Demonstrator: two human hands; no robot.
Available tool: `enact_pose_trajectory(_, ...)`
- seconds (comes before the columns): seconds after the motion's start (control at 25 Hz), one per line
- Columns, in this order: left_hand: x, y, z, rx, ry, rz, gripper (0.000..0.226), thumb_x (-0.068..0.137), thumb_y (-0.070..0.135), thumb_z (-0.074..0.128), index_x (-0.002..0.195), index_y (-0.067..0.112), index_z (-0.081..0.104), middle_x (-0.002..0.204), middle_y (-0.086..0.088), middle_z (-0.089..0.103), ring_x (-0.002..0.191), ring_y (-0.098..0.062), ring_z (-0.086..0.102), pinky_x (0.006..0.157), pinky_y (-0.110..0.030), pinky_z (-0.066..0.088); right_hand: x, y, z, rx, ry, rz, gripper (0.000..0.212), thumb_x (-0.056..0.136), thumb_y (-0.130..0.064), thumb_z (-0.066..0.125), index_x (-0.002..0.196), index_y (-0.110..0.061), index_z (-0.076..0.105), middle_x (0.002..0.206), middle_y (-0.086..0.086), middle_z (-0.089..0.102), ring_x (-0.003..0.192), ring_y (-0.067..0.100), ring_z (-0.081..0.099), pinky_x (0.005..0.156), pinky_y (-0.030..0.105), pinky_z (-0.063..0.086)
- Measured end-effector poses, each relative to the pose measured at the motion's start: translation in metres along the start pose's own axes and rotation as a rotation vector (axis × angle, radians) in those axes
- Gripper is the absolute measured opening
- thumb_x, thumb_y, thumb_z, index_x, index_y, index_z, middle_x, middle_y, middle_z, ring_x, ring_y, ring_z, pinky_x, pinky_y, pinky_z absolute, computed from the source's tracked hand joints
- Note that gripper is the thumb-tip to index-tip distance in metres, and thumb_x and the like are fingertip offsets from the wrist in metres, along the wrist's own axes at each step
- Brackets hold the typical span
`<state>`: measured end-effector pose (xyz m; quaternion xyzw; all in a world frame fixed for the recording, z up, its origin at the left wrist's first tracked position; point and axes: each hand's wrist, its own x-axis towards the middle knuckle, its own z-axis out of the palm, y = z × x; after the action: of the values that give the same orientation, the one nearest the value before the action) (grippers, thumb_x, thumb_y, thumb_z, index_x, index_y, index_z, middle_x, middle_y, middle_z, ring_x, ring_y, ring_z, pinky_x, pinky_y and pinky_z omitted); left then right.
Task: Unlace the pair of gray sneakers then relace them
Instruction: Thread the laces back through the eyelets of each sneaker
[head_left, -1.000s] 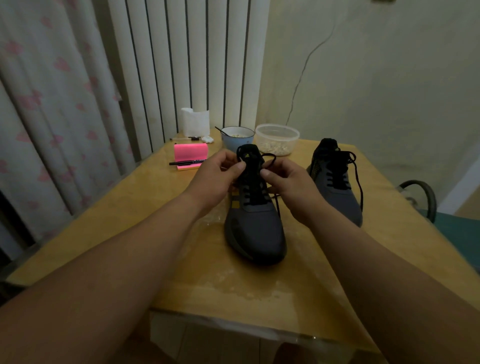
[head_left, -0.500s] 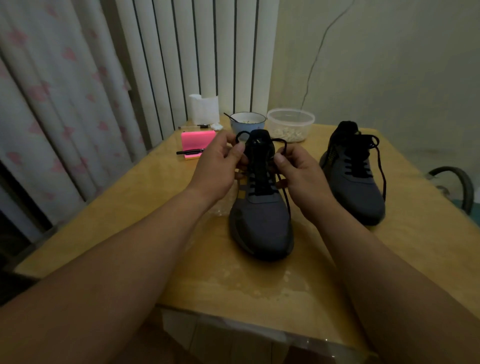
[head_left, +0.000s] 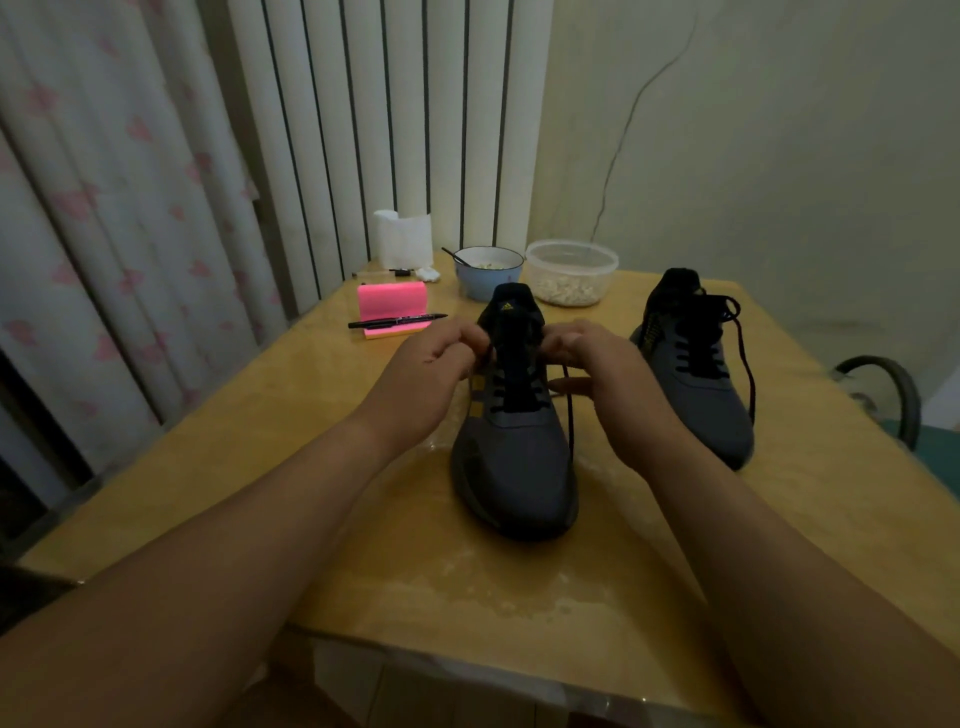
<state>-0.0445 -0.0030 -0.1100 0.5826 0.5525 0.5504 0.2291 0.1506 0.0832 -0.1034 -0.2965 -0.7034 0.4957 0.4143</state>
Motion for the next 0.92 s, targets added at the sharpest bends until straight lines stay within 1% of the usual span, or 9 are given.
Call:
enact_pose_trajectory(0.08,0.004,-0.002,-0.002,0.017,0.017,-0.054,0.023,0.101,0.024,0.05,0.098,0.019,0.072,0.113,-0.001,0.07,0.108,-0.013,0.065,0.096,-0.037,0.056,0.003,-0.004,-0.001,-0.058,0.041,0.047,0.031,0.106,-0.019,0.051,0.083,-0.007,0.068,0.114,0.004,0.074,0.111,0.016,0.069,0.083,0.027,0.057)
enact_pose_trajectory(0.12,0.008,-0.003,-0.003,0.025,0.044,-0.079,0.017,0.104,0.027,0.054,0.103,0.02,0.07,0.112,-0.001,0.071,0.107,-0.013,0.067,0.098,-0.041,0.057,0.007,-0.007,-0.001,-0.113,0.078,0.054,0.028,0.106,-0.024,0.056,0.087,-0.006,0.068,0.107,0.006,0.074,0.104,0.018,0.071,0.079,0.026,0.058)
enact_pose_trajectory(0.16,0.013,-0.002,-0.003,0.034,0.063,-0.092,0.011,0.104,0.028,0.06,0.109,0.022,0.066,0.109,-0.002,0.071,0.104,-0.014,0.069,0.097,-0.044,0.059,0.012,-0.009,-0.001,-0.191,0.1,0.038,0.02,0.103,-0.024,0.062,0.094,-0.007,0.068,0.102,0.007,0.073,0.097,0.02,0.072,0.075,0.026,0.059)
enact_pose_trajectory(0.24,0.022,0.001,-0.003,0.075,0.068,-0.094,0.017,0.102,0.028,0.066,0.117,0.023,0.059,0.102,-0.003,0.071,0.097,-0.013,0.071,0.091,-0.043,0.061,0.02,-0.013,-0.001,-0.35,0.079,-0.025,0.008,0.099,-0.021,0.07,0.102,-0.014,0.07,0.096,0.002,0.072,0.09,0.018,0.071,0.075,0.03,0.061)
enact_pose_trajectory(0.4,0.028,0.007,0.001,0.224,0.064,0.014,0.011,0.102,0.022,0.067,0.11,0.026,0.061,0.093,0.003,0.069,0.087,-0.01,0.07,0.08,-0.037,0.062,0.024,-0.02,-0.006,-0.49,0.054,-0.077,0.006,0.098,-0.023,0.071,0.097,-0.017,0.071,0.09,0.0,0.072,0.083,0.019,0.07,0.077,0.04,0.063)
enact_pose_trajectory(0.52,0.029,0.007,0.002,0.27,0.06,0.049,0.008,0.103,0.022,0.064,0.101,0.029,0.061,0.094,0.005,0.067,0.091,-0.015,0.068,0.081,-0.044,0.062,0.024,-0.024,-0.007,-0.466,0.043,-0.069,0.01,0.103,-0.021,0.063,0.099,-0.012,0.064,0.094,0.004,0.071,0.085,0.021,0.071,0.078,0.042,0.063)
enact_pose_trajectory(0.6,0.029,0.007,0.001,0.262,0.084,0.02,0.009,0.105,0.021,0.059,0.098,0.025,0.055,0.097,-0.001,0.066,0.093,-0.022,0.068,0.082,-0.05,0.062,0.027,-0.027,-0.009,-0.35,0.044,0.015,0.013,0.106,-0.018,0.052,0.106,-0.007,0.058,0.101,0.01,0.073,0.09,0.027,0.074,0.082,0.05,0.063)
enact_pose_trajectory(0.72,0.029,0.008,-0.003,0.065,0.133,-0.112,0.013,0.107,0.016,0.05,0.096,0.017,0.045,0.105,-0.013,0.069,0.092,-0.029,0.072,0.083,-0.056,0.061,0.029,-0.033,-0.012,-0.155,0.004,0.17,0.021,0.109,-0.015,0.037,0.118,0.0,0.05,0.109,0.015,0.074,0.095,0.032,0.075,0.089,0.054,0.061)
enact_pose_trajectory(0.92,0.025,0.002,-0.011,0.074,-0.021,-0.15,0.01,0.106,0.022,0.06,0.109,0.014,0.063,0.11,-0.009,0.071,0.102,-0.021,0.072,0.091,-0.04,0.061,0.029,-0.032,-0.012,-0.323,-0.102,0.101,0.02,0.103,-0.029,0.063,0.117,-0.014,0.062,0.112,0.005,0.072,0.1,0.019,0.074,0.086,0.04,0.064)
